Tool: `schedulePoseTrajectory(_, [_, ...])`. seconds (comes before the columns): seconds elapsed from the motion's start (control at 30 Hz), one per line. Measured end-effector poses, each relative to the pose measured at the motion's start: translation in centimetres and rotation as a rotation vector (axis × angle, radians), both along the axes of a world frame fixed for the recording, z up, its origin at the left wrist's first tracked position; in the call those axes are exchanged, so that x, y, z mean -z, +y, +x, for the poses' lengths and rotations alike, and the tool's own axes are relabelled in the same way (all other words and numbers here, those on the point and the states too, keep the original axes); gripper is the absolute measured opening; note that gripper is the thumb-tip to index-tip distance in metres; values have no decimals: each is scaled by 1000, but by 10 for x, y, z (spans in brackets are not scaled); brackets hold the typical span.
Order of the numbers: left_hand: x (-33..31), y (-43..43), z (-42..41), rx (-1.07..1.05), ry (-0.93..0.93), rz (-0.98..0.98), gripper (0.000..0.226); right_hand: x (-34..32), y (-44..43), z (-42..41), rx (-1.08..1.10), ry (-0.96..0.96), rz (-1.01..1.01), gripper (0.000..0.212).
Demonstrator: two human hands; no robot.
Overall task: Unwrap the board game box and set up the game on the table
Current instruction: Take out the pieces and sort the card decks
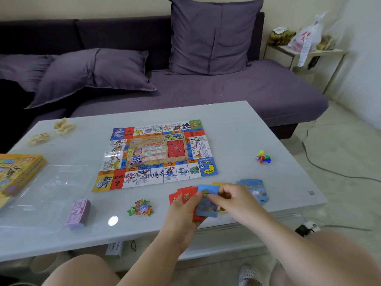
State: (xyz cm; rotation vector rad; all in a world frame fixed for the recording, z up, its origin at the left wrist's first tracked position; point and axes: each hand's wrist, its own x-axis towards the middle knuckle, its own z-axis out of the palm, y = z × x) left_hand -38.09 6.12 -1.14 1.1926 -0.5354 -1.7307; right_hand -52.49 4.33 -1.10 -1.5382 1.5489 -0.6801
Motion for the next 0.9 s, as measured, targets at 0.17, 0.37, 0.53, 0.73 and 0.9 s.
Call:
schedulePoseTrajectory(0.17, [-4,-3,1,-1,134,-25,25,3,-13,-46,262,-42,-6,13])
schedulePoseTrajectory(0.37, [-2,-1,-2,29,-10,-65,19,13,-14,-68,427,418,-92,59])
schedulePoseTrajectory(0.53, [-1,1,-6,15,-68,-63,17,-10,4,-13,108,-51,-1,16])
schedulePoseTrajectory(0.73, [-3,-1,12,-63,-113,-70,24,-7,-3,7,108,-197,96,8])
schedulePoseTrajectory(0.9, [-1,1,21,-111,-174,-111,18,-3,-3,29,65,-246,110,6])
